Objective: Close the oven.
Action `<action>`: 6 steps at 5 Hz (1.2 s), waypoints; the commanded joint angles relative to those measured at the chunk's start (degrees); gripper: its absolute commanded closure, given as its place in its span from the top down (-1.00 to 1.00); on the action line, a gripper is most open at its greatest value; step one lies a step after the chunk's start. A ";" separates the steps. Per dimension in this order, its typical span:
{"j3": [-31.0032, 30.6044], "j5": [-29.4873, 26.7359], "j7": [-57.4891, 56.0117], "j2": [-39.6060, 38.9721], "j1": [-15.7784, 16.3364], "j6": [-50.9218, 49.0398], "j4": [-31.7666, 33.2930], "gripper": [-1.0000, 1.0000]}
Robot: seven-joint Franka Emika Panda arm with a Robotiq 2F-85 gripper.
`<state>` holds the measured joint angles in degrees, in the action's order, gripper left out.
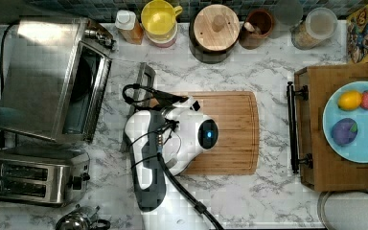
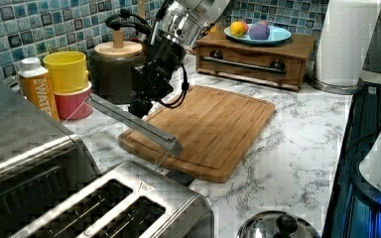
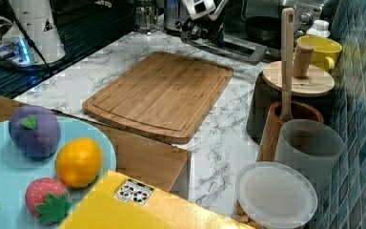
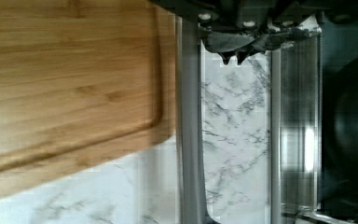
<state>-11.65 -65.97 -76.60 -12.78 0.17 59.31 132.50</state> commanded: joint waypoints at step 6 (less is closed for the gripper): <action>-7.96 83.64 70.09 -7.84 16.73 -27.73 -51.42 -1.00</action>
<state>-18.23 14.23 -11.64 -20.74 13.09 35.61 92.15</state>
